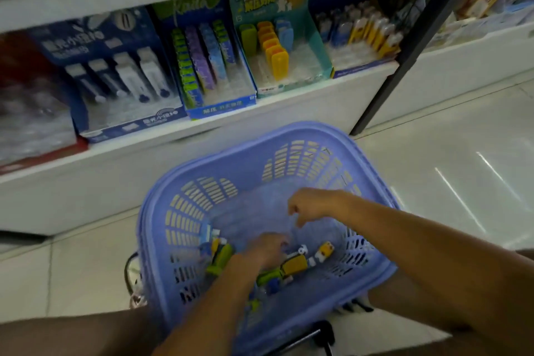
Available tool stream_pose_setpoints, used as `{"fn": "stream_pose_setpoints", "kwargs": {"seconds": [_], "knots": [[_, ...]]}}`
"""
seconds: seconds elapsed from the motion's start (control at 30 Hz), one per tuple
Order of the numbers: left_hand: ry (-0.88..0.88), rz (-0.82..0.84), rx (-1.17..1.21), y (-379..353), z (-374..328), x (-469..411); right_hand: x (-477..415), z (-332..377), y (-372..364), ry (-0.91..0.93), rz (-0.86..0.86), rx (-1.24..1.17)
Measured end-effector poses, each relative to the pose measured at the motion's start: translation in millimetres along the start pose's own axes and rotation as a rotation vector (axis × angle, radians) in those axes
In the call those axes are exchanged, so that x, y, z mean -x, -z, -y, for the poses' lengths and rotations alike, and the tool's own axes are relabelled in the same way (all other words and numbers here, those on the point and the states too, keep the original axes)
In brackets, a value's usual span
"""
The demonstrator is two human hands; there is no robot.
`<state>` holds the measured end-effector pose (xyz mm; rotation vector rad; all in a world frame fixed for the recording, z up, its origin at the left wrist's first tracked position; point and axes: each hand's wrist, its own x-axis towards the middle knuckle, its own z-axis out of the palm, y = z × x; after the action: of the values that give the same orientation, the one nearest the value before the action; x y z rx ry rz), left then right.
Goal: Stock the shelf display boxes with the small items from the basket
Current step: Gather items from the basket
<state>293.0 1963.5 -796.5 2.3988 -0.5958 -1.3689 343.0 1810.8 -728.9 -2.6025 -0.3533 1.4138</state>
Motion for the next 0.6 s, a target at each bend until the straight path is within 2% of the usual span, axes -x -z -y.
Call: {"fn": "stream_pose_setpoints", "kwargs": {"seconds": [0.07,0.2,0.4,0.53,0.6], "knots": [[-0.077,0.048,-0.093,-20.2,8.6,-1.8,-12.8,-11.8,-29.0,-0.083,0.116,0.015],[-0.131,-0.02,-0.321,-31.0,11.7,-9.4,-28.5,-31.2,-60.5,-0.142,0.274,0.152],[-0.097,-0.004,-0.331,-35.7,3.4,-21.4,-42.5,-33.9,-73.9,-0.171,0.354,0.295],[-0.111,-0.045,-0.34,-34.9,4.6,-27.3,-51.7,-32.8,-78.7,-0.225,0.454,0.245],[-0.121,-0.047,-0.343,-35.3,5.0,-29.1,-55.4,-32.9,-81.5,-0.259,0.44,0.248]]}}
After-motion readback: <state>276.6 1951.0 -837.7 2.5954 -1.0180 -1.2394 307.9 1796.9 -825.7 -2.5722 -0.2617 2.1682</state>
